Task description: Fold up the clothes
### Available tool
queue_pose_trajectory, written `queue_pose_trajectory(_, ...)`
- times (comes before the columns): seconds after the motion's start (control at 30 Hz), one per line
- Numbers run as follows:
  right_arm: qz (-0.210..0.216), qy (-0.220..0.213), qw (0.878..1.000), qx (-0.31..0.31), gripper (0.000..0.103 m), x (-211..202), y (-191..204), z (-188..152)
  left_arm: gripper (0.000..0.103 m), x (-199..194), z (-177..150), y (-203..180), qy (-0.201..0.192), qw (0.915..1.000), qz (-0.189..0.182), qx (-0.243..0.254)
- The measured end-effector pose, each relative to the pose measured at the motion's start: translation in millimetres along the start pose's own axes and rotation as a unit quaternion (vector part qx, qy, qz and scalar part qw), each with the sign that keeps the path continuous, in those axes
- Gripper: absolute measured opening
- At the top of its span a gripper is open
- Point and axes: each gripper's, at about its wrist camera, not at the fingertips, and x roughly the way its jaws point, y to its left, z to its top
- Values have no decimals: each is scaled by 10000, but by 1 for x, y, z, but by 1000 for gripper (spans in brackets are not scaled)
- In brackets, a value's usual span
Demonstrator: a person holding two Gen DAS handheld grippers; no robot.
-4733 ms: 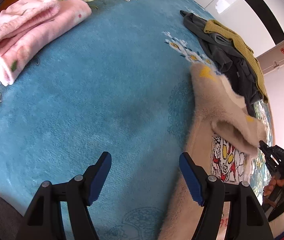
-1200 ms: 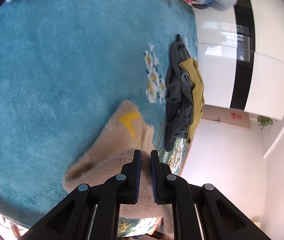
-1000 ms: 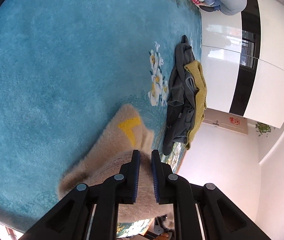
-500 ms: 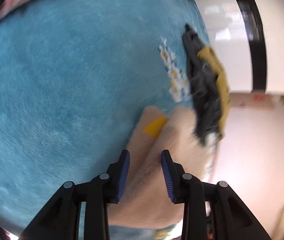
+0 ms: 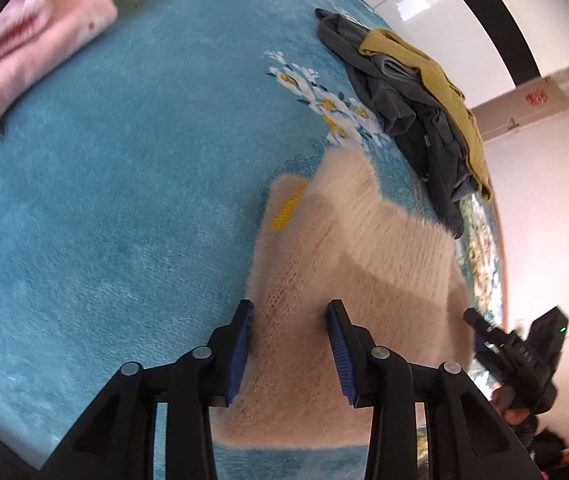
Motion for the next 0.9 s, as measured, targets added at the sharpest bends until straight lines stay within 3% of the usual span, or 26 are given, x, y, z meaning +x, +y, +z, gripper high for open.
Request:
queue_pose_trajectory(0.07,-77,-33,9999,-111,33,0,5,-4,23,-5,-3,-7,-108,9994,207,263)
queue_pose_trajectory(0.1,-151,-21,9997,-195,18,0,8,-6,19,-8,-5,-10,-145,9989,268,364)
queue_pose_trajectory(0.13,-174,-17,9995,-264,16,-1,11,-7,17,-10,-6,-12,-174,9985,303,416)
queue_pose_trajectory(0.23,51,-240,9992,-316,13,-18,15,-9,15,-19,-5,-15,-330,9985,187,401)
queue_pose_trajectory(0.37,455,-832,9955,32,12,-54,3,-7,14,-36,4,-11,-594,9976,-351,107)
queue_pose_trajectory(0.43,517,-988,9935,227,12,-64,-9,-8,14,-30,7,-11,-520,9981,-305,115)
queue_pose_trajectory(0.6,187,-506,9957,748,12,-33,-42,-24,14,7,1,2,-61,10000,52,-25)
queue_pose_trajectory(0.73,344,-487,9910,1202,12,-24,-60,-34,14,8,1,13,12,9995,-132,-284)
queue_pose_trajectory(0.9,237,-385,9934,1056,12,-26,-52,-27,17,7,3,14,89,9994,-162,-294)
